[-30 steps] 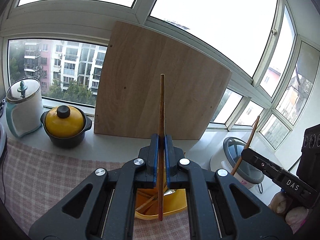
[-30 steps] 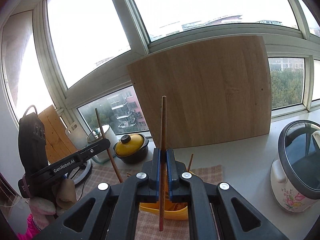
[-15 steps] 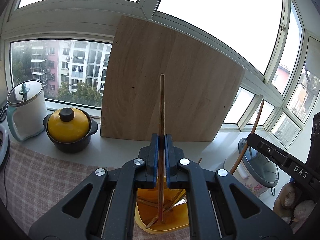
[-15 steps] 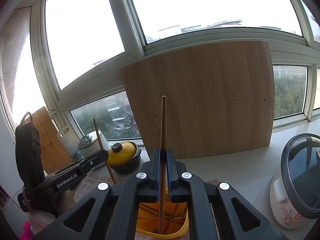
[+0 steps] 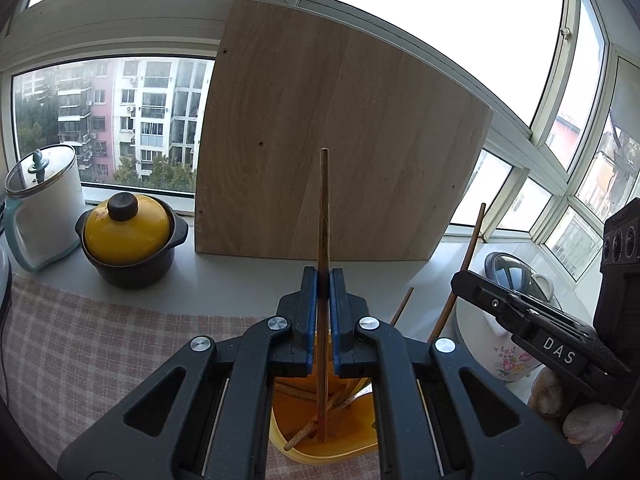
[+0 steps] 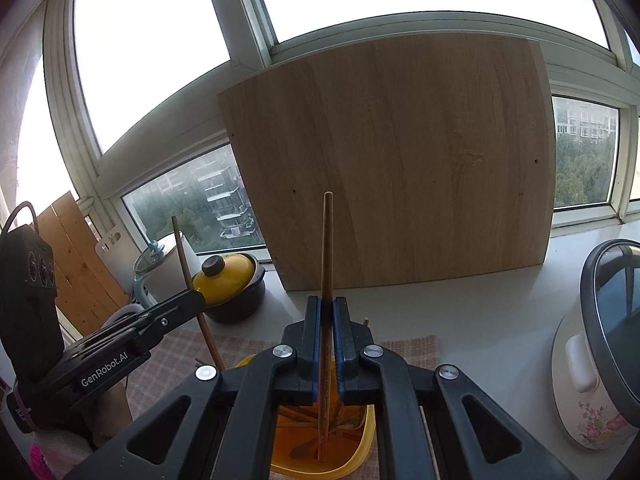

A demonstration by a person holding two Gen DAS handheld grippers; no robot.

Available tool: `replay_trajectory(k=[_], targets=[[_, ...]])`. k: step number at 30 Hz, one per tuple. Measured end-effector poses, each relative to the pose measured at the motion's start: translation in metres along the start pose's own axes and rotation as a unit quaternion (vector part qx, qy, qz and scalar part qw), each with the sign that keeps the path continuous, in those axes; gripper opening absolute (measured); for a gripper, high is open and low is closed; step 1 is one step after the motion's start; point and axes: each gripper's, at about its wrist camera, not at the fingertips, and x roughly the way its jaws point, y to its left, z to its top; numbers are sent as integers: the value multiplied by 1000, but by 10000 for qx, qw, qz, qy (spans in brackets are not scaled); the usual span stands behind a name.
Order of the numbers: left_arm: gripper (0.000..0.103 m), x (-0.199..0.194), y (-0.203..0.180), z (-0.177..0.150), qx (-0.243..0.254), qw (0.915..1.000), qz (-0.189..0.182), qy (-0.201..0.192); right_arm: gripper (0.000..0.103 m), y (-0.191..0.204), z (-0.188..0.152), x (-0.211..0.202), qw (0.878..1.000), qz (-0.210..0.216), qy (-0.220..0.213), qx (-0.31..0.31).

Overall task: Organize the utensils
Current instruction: 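Lower the chopstick into the container and open the right tool, then withdraw both open tools from the container toward the spoons on the cloth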

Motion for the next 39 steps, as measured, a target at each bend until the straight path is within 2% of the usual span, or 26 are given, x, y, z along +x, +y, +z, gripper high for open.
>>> replay_trajectory(k=[14, 22, 23, 25, 32, 36, 38, 39], targets=[[3, -3, -4, -20, 127, 9996, 20, 232, 3, -2, -25, 14, 9991, 33, 411, 0], [3, -6, -4, -22, 192, 9994, 0, 297, 6, -2, -28, 9, 9991, -51, 415, -35], [3, -7, -4, -22, 178, 9994, -11, 301, 8, -2, -27, 8, 9991, -58, 415, -36], [3, -9, -3, -22, 164, 9995, -22, 286, 24, -1, -28, 5, 9992, -105, 377, -48], [4, -18, -2, -24, 220, 9994, -15, 265, 32, -1, -30, -9, 9995, -245, 223, -10], [4, -25, 1, -27, 228, 9994, 1, 253, 48, -3, -33, -18, 9994, -313, 144, 46], [4, -29, 3, -28, 216, 9995, 11, 239, 51, -3, -34, -23, 9993, -353, 105, 68], [7, -31, 4, -28, 215, 9995, 20, 232, 56, -3, -34, -26, 9993, -366, 82, 87]])
